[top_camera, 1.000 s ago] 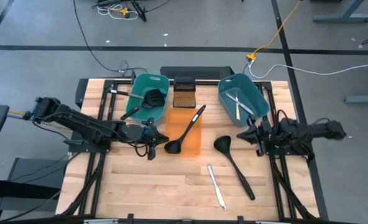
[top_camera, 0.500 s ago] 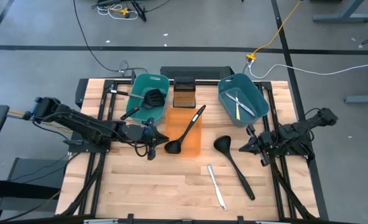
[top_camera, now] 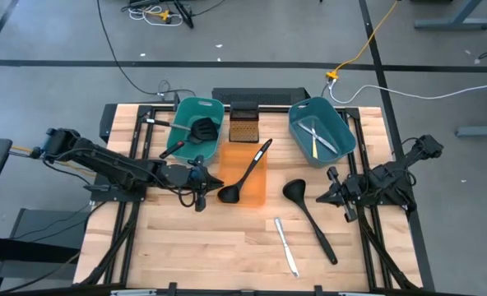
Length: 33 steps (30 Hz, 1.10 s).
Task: Pick & Place Kitchen Items
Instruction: Put the black ladle into the orange bin
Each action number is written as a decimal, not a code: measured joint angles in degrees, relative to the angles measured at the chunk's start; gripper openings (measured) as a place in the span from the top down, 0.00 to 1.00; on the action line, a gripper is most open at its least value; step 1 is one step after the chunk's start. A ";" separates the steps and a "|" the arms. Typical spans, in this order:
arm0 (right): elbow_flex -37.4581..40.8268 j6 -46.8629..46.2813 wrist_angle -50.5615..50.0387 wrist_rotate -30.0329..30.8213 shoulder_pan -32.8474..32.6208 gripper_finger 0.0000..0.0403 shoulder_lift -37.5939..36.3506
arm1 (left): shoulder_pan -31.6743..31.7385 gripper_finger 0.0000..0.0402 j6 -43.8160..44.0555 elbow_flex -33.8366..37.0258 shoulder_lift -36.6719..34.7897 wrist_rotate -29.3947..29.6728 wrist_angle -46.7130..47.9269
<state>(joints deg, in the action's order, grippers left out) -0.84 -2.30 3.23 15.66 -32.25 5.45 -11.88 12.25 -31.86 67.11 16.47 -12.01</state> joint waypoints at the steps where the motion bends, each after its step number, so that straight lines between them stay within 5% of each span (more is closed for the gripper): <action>1: 0.00 0.02 0.02 -0.02 0.02 0.97 0.00 | 0.00 0.89 0.00 0.00 0.00 0.00 -0.02; 11: 0.00 0.83 1.21 0.02 0.00 0.97 0.00 | 0.02 0.90 -0.96 -5.02 0.73 -3.35 1.86; 18: -0.04 3.53 5.10 5.48 0.02 0.97 -0.15 | 0.00 0.97 -12.00 -26.63 13.78 -9.27 17.61; 23: -0.04 5.21 8.82 9.97 0.00 0.97 -0.32 | 0.00 0.97 -19.90 -41.14 25.71 -17.93 19.56; 28: -0.04 5.30 11.38 19.47 0.02 0.97 -0.33 | 0.14 0.95 -21.98 -53.86 37.44 -18.22 20.55; 33: -0.07 0.80 8.79 18.27 0.00 0.97 -0.33 | 1.17 0.92 -21.99 -63.28 45.85 -20.18 25.79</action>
<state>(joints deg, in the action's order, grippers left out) -0.91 -1.50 12.01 33.92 -32.25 5.13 -10.71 -9.74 -95.14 112.96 -3.71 13.78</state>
